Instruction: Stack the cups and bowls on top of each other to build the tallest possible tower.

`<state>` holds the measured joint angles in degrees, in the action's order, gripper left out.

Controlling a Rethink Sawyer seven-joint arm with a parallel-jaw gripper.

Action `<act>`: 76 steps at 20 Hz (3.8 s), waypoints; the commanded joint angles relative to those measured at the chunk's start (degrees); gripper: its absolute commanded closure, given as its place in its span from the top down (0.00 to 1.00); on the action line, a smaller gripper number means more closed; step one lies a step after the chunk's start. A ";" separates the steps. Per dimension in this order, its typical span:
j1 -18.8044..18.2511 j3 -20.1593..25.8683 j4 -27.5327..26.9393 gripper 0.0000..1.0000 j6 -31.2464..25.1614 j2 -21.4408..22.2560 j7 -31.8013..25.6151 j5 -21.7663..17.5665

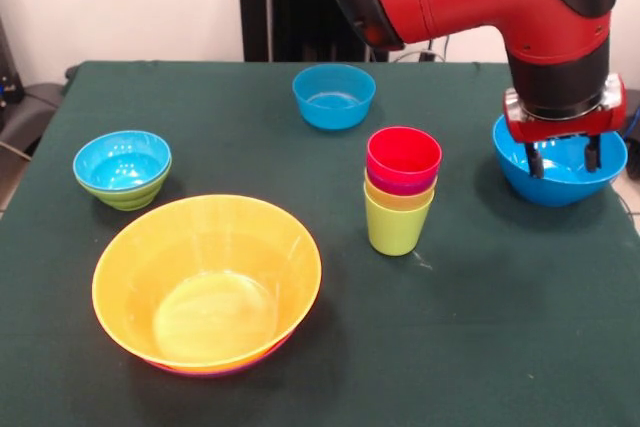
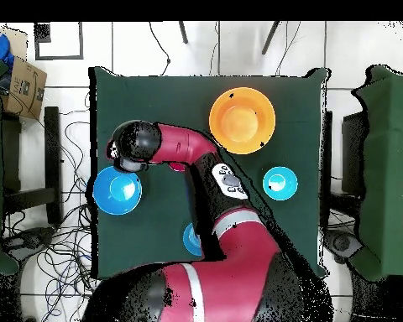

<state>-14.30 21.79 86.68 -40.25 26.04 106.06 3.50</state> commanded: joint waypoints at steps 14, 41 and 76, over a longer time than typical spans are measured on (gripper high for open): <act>-15.19 24.10 6.38 1.00 -8.21 -1.80 -23.03 -13.33; -5.01 9.09 0.90 1.00 -20.90 18.85 -1.26 -30.13; -8.67 8.81 5.24 1.00 -16.34 14.65 -3.23 -19.11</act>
<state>-22.49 32.85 89.87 -55.67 44.80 100.36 -15.85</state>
